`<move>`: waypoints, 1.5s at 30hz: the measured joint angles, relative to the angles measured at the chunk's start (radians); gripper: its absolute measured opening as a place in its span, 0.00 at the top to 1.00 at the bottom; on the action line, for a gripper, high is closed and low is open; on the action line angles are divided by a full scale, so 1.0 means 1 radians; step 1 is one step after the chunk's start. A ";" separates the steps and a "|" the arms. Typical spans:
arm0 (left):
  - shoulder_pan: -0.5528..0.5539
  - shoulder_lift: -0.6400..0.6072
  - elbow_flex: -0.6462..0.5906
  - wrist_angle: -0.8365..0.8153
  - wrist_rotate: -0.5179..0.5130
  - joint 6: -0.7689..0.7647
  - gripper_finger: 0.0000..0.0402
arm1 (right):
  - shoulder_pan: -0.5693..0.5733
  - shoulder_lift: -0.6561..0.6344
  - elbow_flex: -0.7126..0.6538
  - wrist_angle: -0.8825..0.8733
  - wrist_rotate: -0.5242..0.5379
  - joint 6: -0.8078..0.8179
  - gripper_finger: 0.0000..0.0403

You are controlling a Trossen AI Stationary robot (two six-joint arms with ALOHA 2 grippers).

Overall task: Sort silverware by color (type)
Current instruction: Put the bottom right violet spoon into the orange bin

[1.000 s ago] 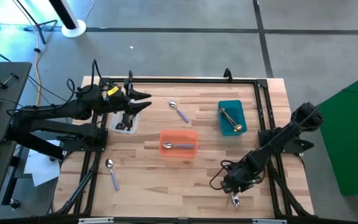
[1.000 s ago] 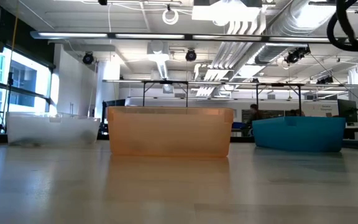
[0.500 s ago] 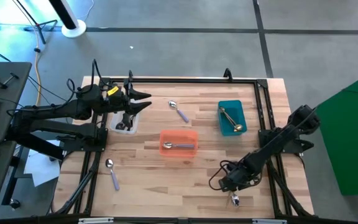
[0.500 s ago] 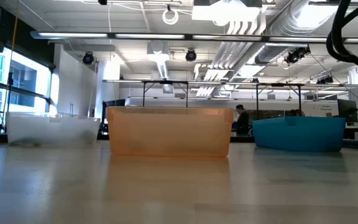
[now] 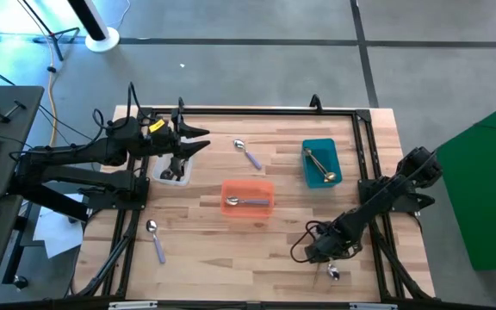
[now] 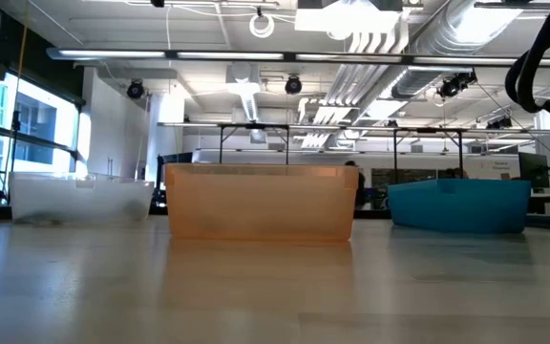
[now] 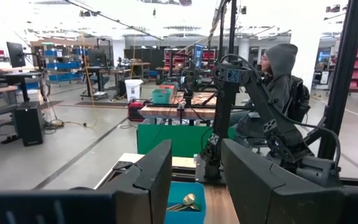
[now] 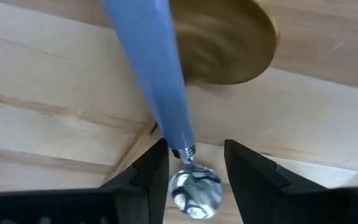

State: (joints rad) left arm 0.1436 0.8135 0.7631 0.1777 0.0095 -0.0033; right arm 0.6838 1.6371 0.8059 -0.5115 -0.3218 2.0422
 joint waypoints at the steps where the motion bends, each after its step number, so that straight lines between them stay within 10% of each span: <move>1: 0.000 0.000 0.000 0.000 0.000 0.006 0.67 | 0.000 0.000 0.000 -0.001 0.000 0.000 0.65; 15: 0.000 0.000 0.000 0.000 0.000 0.008 0.67 | -0.001 -0.005 -0.041 0.008 0.020 -0.014 0.67; 27: 0.000 0.000 0.000 -0.001 -0.023 0.008 0.67 | 0.000 -0.003 -0.047 0.001 0.020 -0.060 0.96; 45: 0.000 0.000 0.000 0.000 -0.052 0.008 0.67 | 0.001 -0.052 -0.050 -0.019 0.053 -0.079 0.97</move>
State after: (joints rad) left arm 0.1436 0.8135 0.7631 0.1776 -0.0422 0.0044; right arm 0.6852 1.5848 0.7556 -0.5301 -0.2683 1.9629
